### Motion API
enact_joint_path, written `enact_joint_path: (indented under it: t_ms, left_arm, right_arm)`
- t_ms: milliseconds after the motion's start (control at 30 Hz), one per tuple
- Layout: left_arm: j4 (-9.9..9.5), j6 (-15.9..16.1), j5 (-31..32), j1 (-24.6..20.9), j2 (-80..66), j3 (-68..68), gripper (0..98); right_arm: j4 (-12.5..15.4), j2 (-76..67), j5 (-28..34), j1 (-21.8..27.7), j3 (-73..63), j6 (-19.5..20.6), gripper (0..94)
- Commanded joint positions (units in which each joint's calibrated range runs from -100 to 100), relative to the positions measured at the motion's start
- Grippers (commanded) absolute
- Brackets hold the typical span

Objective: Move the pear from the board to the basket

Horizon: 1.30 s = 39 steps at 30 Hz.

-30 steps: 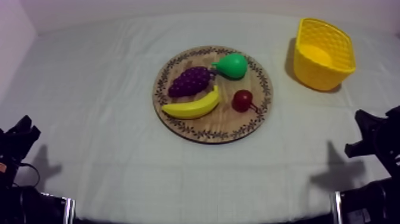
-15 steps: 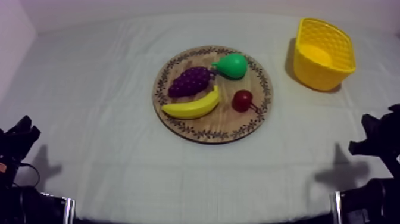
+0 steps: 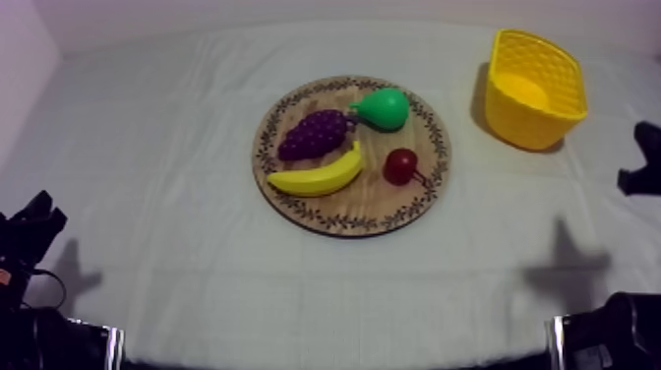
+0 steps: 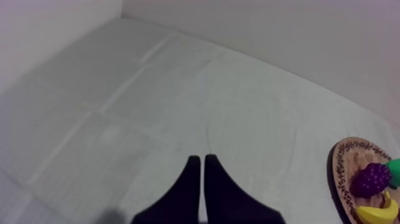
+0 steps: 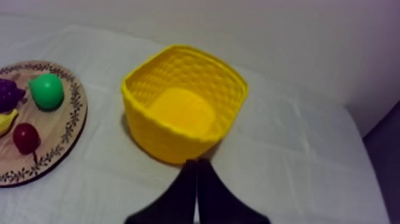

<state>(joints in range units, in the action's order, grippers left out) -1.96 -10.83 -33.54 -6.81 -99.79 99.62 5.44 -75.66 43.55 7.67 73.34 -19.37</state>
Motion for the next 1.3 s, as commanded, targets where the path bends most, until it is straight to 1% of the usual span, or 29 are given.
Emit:
enact_joint_path:
  t_ms: [0,233,433,600,900,1267]
  left_arm:
    - [-0.02,0.01,-0.01,-0.03,-0.04,0.04,0.1]
    - [-0.02,0.01,-0.01,-0.03,-0.04,0.04,0.1]
    - [-0.02,0.01,-0.01,-0.03,-0.04,0.04,0.1]
    - [-0.02,0.01,-0.01,-0.03,-0.04,0.04,0.1]
    - [-0.02,0.01,-0.01,-0.03,-0.04,0.04,0.1]
    - [-0.02,0.01,-0.01,-0.03,-0.04,0.04,0.1]
  right_arm:
    - [1.06,7.72,1.37,0.04,-14.25,-2.92,0.8]
    - [2.42,20.95,4.34,-1.65,-30.8,-7.24,0.8]
    - [2.0,30.85,4.98,-5.47,-39.26,-9.52,0.8]
    - [1.3,39.26,2.31,-9.55,-43.01,-9.8,0.8]
    - [-0.15,52.97,-1.11,-16.88,-45.86,-10.78,0.8]
    - [-2.19,68.22,-2.09,-22.49,-51.35,-10.69,0.8]
